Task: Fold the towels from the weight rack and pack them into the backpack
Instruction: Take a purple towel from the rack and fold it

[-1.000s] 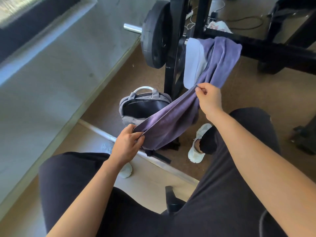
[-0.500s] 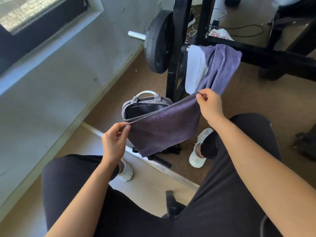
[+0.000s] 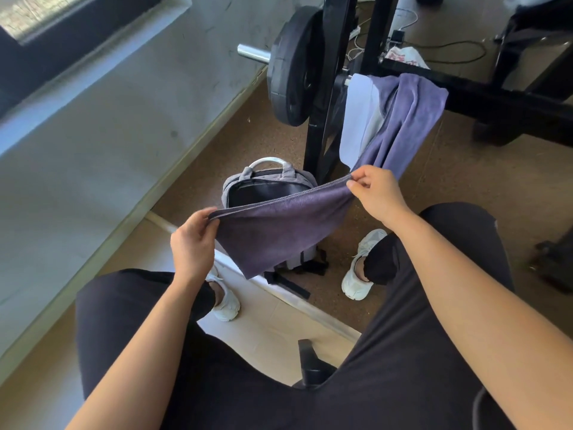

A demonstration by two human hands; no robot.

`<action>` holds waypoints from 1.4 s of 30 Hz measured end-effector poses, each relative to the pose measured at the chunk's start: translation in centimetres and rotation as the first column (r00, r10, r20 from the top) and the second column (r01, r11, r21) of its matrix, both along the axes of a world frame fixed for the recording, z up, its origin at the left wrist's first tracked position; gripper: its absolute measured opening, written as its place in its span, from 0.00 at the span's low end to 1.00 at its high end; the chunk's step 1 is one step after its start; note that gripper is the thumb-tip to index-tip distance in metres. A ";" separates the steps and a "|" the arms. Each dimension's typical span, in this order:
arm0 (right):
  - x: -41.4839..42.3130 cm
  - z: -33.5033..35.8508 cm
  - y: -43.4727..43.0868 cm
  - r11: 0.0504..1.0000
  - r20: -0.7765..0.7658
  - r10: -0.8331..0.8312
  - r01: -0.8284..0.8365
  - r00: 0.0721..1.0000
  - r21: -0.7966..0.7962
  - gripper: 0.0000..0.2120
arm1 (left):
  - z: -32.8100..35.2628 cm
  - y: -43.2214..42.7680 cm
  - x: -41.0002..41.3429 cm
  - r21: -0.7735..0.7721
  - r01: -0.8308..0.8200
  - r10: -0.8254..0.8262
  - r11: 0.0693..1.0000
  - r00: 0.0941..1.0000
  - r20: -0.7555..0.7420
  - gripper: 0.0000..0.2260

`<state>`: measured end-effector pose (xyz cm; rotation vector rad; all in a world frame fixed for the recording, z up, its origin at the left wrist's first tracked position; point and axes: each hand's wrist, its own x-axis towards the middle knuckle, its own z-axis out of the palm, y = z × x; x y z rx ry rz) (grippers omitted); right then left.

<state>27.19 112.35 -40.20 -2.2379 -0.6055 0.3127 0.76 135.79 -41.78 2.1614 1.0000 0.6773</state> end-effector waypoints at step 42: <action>-9.6 1.7 3.9 0.856 -0.388 0.479 -0.320 0.788 0.407 0.14 | 2.5 -6.0 2.7 -0.834 0.330 -0.039 0.443 0.936 0.349 0.08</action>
